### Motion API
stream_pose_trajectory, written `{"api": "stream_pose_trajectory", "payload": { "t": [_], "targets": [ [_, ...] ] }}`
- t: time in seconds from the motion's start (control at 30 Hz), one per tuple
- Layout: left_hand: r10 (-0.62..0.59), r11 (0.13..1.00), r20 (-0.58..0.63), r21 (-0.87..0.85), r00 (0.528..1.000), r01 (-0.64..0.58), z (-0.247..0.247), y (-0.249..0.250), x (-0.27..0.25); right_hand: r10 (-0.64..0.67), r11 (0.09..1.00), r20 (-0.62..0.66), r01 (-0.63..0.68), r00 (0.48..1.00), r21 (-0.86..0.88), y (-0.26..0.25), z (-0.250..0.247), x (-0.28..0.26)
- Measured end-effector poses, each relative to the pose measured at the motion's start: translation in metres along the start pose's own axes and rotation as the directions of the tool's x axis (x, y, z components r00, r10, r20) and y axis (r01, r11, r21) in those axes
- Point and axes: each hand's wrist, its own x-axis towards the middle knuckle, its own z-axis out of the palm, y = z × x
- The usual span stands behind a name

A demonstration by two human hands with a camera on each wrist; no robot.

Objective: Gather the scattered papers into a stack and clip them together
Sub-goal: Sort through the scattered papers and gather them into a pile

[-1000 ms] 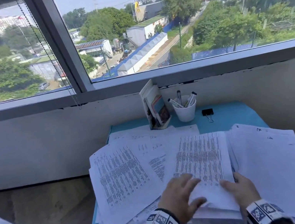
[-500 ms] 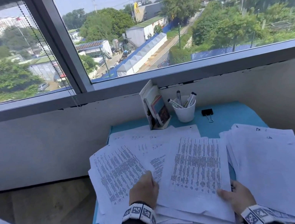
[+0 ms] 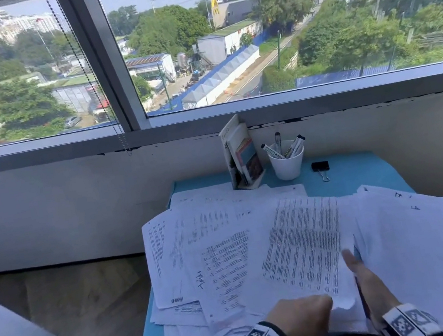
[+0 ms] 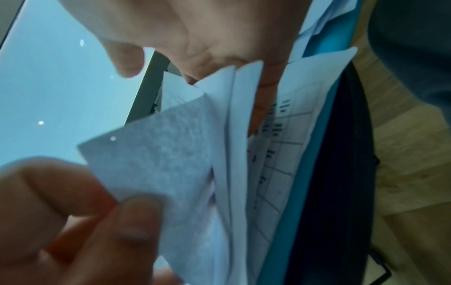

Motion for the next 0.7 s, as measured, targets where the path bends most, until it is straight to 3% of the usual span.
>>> {"api": "stream_pose_trajectory", "payload": {
  "t": [0.1, 0.13, 0.17, 0.2, 0.23, 0.27, 0.3, 0.33, 0.37, 0.6, 0.7],
  "targets": [
    [0.06, 0.998, -0.1, 0.009, 0.993, -0.059, 0.004, -0.014, -0.008, -0.079, 0.967, -0.144, 0.04, 0.986, -0.251, 0.015, -0.005, 0.008],
    [0.037, 0.999, -0.217, -0.014, 0.975, -0.042, 0.009, -0.026, -0.009, -0.07, 0.959, -0.167, 0.021, 0.983, -0.283, 0.021, -0.009, 0.012],
    [-0.054, 0.998, -0.392, -0.036, 0.918, 0.043, 0.013, -0.041, -0.011, -0.055, 0.954, -0.18, -0.002, 0.982, -0.299, 0.025, -0.011, 0.014],
    [-0.196, 0.98, -0.519, -0.073, 0.832, 0.185, 0.012, -0.059, -0.015, -0.049, 0.947, -0.181, -0.012, 0.982, -0.321, 0.027, -0.012, 0.015],
    [-0.394, 0.912, -0.557, -0.141, 0.731, 0.384, 0.01, -0.076, -0.022, -0.044, 0.939, -0.188, -0.023, 0.981, -0.343, 0.03, -0.012, 0.016],
    [-0.645, 0.75, -0.465, -0.236, 0.606, 0.618, 0.006, -0.092, -0.029, -0.039, 0.933, -0.183, -0.03, 0.982, -0.358, 0.032, -0.012, 0.015],
    [-0.835, 0.536, -0.321, -0.288, 0.447, 0.794, 0.003, -0.109, -0.035, -0.037, 0.929, -0.185, -0.034, 0.982, -0.369, 0.033, -0.012, 0.015],
    [-0.926, 0.369, -0.214, -0.319, 0.313, 0.873, 0.0, -0.122, -0.043, -0.042, 0.926, -0.183, -0.03, 0.982, -0.377, 0.034, -0.011, 0.014],
    [-0.961, 0.27, -0.146, -0.33, 0.233, 0.905, 0.0, -0.131, -0.048, -0.047, 0.922, -0.184, -0.028, 0.982, -0.385, 0.033, -0.011, 0.013],
    [-0.982, 0.185, -0.025, -0.38, 0.19, 0.906, 0.001, -0.138, -0.041, -0.07, 0.916, -0.162, -0.001, 0.984, -0.402, 0.038, -0.01, 0.016],
    [-0.964, 0.233, -0.013, -0.515, 0.264, 0.825, -0.001, -0.135, -0.04, -0.083, 0.909, -0.158, 0.01, 0.984, -0.417, 0.04, -0.011, 0.016]
  ]
}}
